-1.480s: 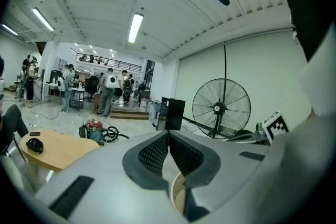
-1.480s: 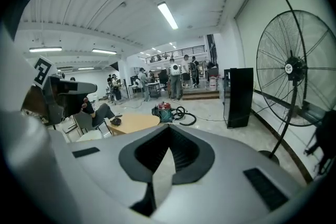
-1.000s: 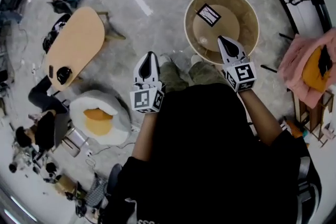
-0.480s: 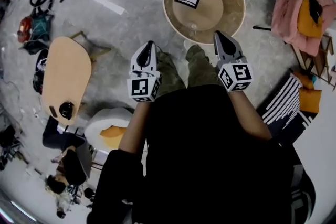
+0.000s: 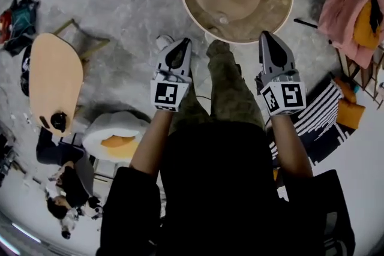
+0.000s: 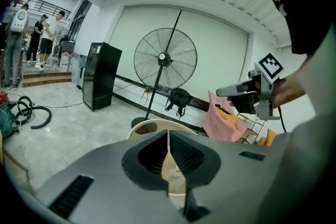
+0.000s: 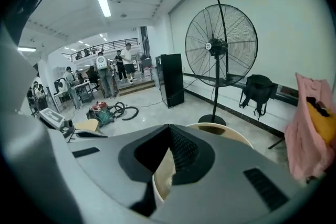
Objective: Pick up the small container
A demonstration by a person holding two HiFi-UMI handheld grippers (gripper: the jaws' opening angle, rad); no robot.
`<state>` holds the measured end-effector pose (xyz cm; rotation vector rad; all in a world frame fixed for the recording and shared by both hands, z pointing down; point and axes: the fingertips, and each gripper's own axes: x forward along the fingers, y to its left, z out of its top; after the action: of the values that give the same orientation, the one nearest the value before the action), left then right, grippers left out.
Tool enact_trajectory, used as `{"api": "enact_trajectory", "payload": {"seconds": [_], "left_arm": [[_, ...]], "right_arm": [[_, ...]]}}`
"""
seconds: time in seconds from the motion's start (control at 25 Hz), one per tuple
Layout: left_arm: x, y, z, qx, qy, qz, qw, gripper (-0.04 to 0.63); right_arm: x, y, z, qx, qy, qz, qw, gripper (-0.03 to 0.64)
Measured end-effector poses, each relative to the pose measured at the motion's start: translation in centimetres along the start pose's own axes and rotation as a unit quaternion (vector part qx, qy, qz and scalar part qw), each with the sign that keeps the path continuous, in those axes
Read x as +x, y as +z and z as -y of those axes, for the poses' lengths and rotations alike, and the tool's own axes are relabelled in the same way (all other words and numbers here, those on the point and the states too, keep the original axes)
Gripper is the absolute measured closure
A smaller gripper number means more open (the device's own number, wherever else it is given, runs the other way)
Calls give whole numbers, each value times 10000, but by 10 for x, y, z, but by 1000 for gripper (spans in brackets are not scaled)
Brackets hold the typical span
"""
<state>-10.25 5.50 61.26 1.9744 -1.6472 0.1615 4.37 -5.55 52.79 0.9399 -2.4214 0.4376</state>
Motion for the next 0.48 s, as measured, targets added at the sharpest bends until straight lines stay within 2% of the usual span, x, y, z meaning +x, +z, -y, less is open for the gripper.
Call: {"api": "enact_trajectory", "payload": {"seconds": [0.24, 0.36, 0.4, 0.48], "left_arm": [[67, -70, 9, 383, -417, -314, 9979, 568], [95, -102, 12, 369, -577, -392, 9969, 563], [105, -113, 13, 348, -675, -463, 9960, 533], [124, -136, 16, 493, -938, -643, 9923, 409]], "right_arm": [[39, -57, 19, 168, 117, -253, 9995, 603], [50, -81, 26, 207, 179, -362, 9990, 603], [54, -90, 29, 237, 193, -408, 9987, 603], [63, -106, 36, 286, 213, -486, 9982, 603]]}}
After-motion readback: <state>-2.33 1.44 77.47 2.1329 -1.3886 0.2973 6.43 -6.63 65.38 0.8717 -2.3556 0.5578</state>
